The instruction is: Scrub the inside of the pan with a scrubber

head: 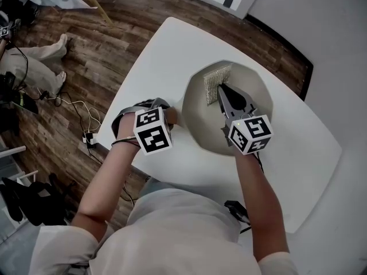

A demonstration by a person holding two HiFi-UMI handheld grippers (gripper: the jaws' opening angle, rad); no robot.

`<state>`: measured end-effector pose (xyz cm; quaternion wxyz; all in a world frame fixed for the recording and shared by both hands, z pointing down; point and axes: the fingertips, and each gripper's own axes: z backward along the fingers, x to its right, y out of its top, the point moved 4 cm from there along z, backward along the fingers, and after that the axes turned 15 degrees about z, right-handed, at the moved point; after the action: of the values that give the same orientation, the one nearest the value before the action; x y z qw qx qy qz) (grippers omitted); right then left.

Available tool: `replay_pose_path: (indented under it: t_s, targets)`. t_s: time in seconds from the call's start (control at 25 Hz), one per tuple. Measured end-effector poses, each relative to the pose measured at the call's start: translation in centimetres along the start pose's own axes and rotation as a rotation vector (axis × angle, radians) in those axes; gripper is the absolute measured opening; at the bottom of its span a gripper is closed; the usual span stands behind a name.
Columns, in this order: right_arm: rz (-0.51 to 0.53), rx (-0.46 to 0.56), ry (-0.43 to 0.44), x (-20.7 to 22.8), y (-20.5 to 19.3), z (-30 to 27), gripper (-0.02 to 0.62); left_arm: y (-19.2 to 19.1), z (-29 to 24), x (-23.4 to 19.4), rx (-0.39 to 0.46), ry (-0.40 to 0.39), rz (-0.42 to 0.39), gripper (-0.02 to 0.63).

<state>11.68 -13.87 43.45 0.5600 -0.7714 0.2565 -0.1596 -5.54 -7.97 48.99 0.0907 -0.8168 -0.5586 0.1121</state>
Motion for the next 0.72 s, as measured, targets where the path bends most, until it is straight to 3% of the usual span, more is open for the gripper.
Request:
replay_pose_path:
  t_s: [0.72]
  targets:
    - [-0.085, -0.033, 0.033, -0.2, -3.7, -5.1, 0.025, 0.0, -0.2, -0.3, -0.001, -0.010, -0.033, 0.216]
